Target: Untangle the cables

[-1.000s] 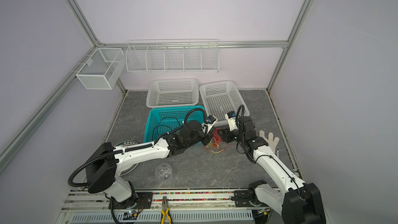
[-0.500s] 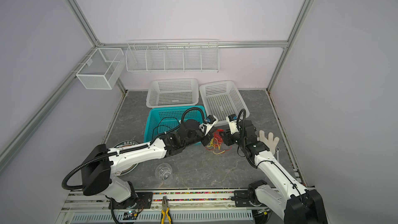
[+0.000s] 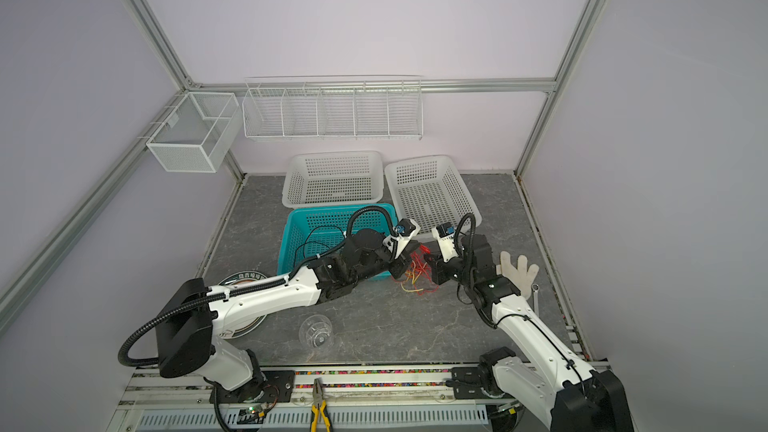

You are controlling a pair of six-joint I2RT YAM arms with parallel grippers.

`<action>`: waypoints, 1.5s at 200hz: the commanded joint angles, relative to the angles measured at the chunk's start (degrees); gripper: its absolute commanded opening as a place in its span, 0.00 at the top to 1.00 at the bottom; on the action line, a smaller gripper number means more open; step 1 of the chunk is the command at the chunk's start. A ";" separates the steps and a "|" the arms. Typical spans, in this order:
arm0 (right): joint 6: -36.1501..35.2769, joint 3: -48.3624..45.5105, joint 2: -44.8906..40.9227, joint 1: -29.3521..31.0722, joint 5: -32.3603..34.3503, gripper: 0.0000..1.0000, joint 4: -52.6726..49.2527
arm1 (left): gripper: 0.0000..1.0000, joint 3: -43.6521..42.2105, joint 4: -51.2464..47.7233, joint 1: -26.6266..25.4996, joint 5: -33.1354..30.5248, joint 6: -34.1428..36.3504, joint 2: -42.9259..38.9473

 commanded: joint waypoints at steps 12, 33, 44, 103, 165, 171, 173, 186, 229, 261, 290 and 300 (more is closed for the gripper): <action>-1.48 -0.14 -1.15 1.52 -3.46 0.94 -1.30 | 1.00 2.07 2.70 0.34 -2.56 1.15 1.02; -1.35 0.39 -0.20 2.01 -3.86 0.94 -2.34 | 1.00 2.54 3.47 0.44 -2.18 1.42 1.70; -1.13 0.78 0.58 2.26 -3.18 0.94 -2.73 | 1.00 2.63 3.80 0.58 -0.05 1.48 1.78; -0.62 3.08 2.11 2.62 -0.52 0.94 -0.76 | 1.00 1.90 2.36 0.60 15.28 0.57 1.45; -1.46 4.70 4.70 3.43 1.34 0.94 -0.50 | 1.00 1.35 1.68 0.60 17.26 1.53 0.99; -1.19 4.32 4.24 3.48 2.18 0.94 0.12 | 1.00 1.53 1.29 0.62 16.91 1.56 1.23; -1.10 4.22 4.08 3.54 2.42 0.94 0.23 | 1.00 1.56 1.23 0.65 16.71 1.66 1.27; -0.86 3.98 2.86 3.59 4.54 0.94 -0.01 | 1.00 1.75 0.77 0.69 14.48 1.84 1.43; -1.39 2.87 -2.32 3.76 9.81 0.94 -2.94 | 0.71 1.60 -0.74 2.39 10.96 -0.16 0.71; -0.71 1.22 -4.50 3.74 12.97 0.94 -2.19 | 0.37 0.54 -0.72 2.63 11.03 -0.19 -0.98; 0.08 0.65 -5.12 3.74 15.76 0.94 -2.11 | 0.28 -1.26 -0.10 2.87 10.94 0.00 -3.72; 0.36 0.34 -5.47 3.72 16.63 0.94 -2.00 | 0.27 -2.07 0.48 3.13 10.40 -0.17 -4.72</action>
